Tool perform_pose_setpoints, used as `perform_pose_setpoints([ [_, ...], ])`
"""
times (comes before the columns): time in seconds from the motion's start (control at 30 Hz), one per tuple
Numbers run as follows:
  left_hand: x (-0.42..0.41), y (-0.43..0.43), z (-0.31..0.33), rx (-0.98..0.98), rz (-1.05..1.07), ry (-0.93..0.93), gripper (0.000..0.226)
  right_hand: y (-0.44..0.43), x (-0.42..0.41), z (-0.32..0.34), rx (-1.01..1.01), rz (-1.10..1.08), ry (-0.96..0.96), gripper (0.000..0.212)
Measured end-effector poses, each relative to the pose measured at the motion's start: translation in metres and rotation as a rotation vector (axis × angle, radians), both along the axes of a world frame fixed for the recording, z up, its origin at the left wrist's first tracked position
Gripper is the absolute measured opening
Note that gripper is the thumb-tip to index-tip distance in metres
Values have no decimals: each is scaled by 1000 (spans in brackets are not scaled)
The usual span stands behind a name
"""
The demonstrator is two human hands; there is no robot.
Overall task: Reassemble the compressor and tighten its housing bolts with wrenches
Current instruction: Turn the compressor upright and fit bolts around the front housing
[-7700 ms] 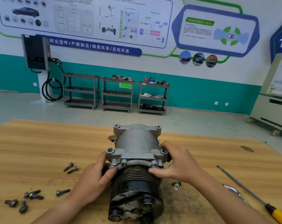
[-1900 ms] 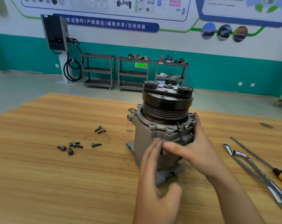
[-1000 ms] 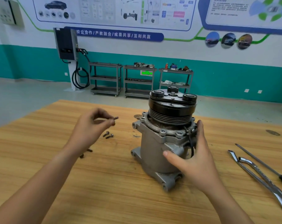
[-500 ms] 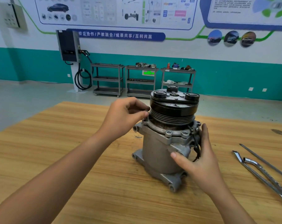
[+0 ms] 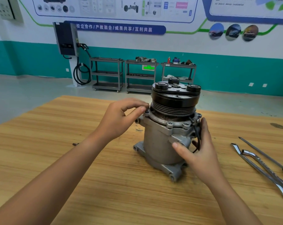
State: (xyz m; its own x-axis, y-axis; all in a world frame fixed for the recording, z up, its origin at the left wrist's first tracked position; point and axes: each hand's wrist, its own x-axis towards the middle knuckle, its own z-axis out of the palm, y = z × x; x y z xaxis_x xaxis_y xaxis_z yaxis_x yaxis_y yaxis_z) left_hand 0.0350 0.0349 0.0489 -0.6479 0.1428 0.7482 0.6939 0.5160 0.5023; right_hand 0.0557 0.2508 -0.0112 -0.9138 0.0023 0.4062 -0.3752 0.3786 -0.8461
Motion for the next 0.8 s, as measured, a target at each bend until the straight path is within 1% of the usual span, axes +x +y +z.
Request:
perform_pose_setpoints([
  [0.07,0,0,3,-45,-3,2,22,-1,0,0,-11,-5,7,127],
  [0.13,-1,0,7,-28,-16,-56,21,-2,0,0,-16,-7,21,123],
  [0.27,3,-2,4,142,-142,-290,25,-1,-1,-1,3,-18,26,117],
  [0.33,6,-8,-1,236,-219,-385,25,0,-1,-1,3,-15,15,121],
  [0.37,7,-15,-2,312,-229,-404,30,0,0,-1,-7,-11,7,125],
  [0.43,5,-37,-3,544,-165,-409,41,0,0,-1,-38,-3,-10,129],
  [0.47,4,-53,-6,626,-68,-398,43,0,1,-1,-50,2,-15,130],
  [0.5,3,-71,-9,631,82,-390,42,0,1,-2,-58,8,-17,130],
  [0.53,4,-91,-15,536,266,-405,39,-1,1,-2,-62,13,-17,130],
  [0.57,3,-111,-23,353,448,-455,35,-1,1,-2,-63,14,-16,129],
  [0.6,3,-129,-33,127,581,-545,31,-1,1,-2,-62,13,-14,129],
  [0.63,2,-144,-44,-93,650,-653,29,-1,1,-2,-60,13,-13,129],
  [0.67,0,-154,-55,-274,669,-748,29,0,1,-2,-58,14,-13,129],
  [0.7,0,-160,-64,-399,665,-817,29,0,1,-2,-56,14,-13,129],
  [0.73,0,-163,-71,-474,657,-857,30,0,1,-2,-54,15,-12,129],
  [0.8,0,-166,-79,-515,656,-859,30,0,1,-2,-53,18,-10,128],
])
